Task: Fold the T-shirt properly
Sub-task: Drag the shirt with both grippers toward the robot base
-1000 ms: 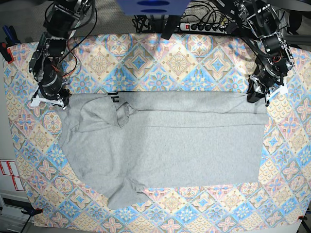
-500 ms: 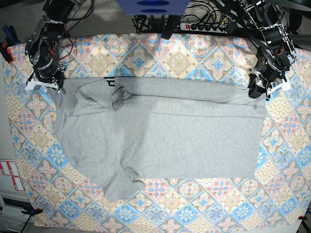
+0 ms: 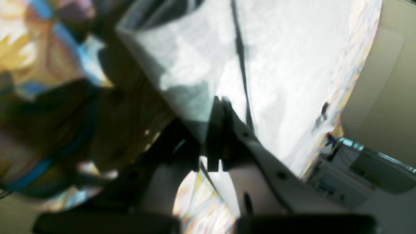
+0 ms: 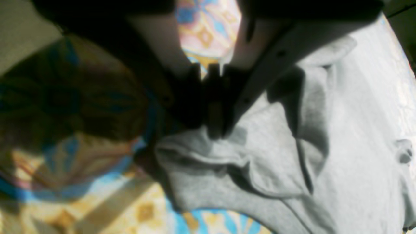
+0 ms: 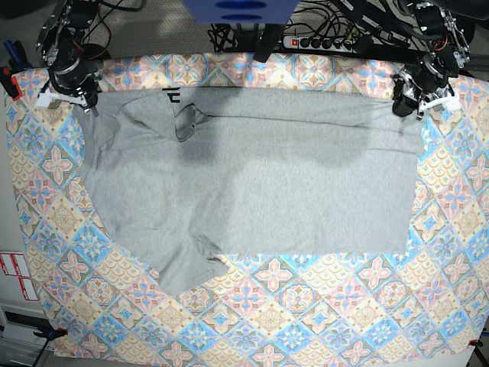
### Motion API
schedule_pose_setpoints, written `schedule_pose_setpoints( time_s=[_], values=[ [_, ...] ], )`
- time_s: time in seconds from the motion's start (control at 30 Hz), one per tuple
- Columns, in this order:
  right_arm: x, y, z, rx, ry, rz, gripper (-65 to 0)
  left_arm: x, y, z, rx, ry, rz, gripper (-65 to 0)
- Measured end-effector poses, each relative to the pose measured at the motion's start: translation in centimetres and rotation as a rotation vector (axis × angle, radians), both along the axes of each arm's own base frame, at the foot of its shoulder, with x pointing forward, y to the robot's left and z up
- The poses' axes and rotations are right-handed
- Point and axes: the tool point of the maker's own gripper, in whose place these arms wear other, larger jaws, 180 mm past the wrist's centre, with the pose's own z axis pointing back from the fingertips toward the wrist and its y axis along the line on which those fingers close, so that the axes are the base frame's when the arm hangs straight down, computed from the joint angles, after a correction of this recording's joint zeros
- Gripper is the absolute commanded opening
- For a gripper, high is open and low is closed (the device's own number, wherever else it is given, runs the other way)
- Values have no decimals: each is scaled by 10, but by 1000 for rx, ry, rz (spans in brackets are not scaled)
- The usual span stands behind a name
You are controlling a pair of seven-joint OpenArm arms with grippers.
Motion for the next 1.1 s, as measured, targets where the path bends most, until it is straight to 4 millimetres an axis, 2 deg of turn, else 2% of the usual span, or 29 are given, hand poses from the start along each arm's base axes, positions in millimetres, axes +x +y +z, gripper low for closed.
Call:
schedule_pose_setpoints(
  time_s=[0.2,0.3,0.6,0.67,0.73,0.8,0.9,0.97,1.1],
  values=[
    [-15,0,-2,0,19,2,-648,-35,-1,-5,11,68,-18,-650],
    [-17,-1,-2,-2,22,4,-649,-46,-2,-8,10,90,-18,-650],
    [-17,-1,-2,-2,22,4,-647,-42,-1,-7,11,83,-16,-650],
    [-16,-1,-2,-2,21,4,-647,-43,-1,-7,11,84,-16,-608],
    [-20,-1,-3,-5,27,3,-642,-43,-1,-8,14,87,-16,-517],
    [-25,-1,-3,-6,32,2,-616,-42,-1,-7,9,80,-15,-419],
    [-32,-10,-1,1,34,-37,-562,-38,-1,-3,8,60,-16,-322],
    [-41,-21,1,-11,49,-68,-531,-37,-1,-2,8,51,-19,-301],
    [-53,-31,2,6,77,-94,-493,-37,0,-2,11,51,-17,-300]
  ],
)
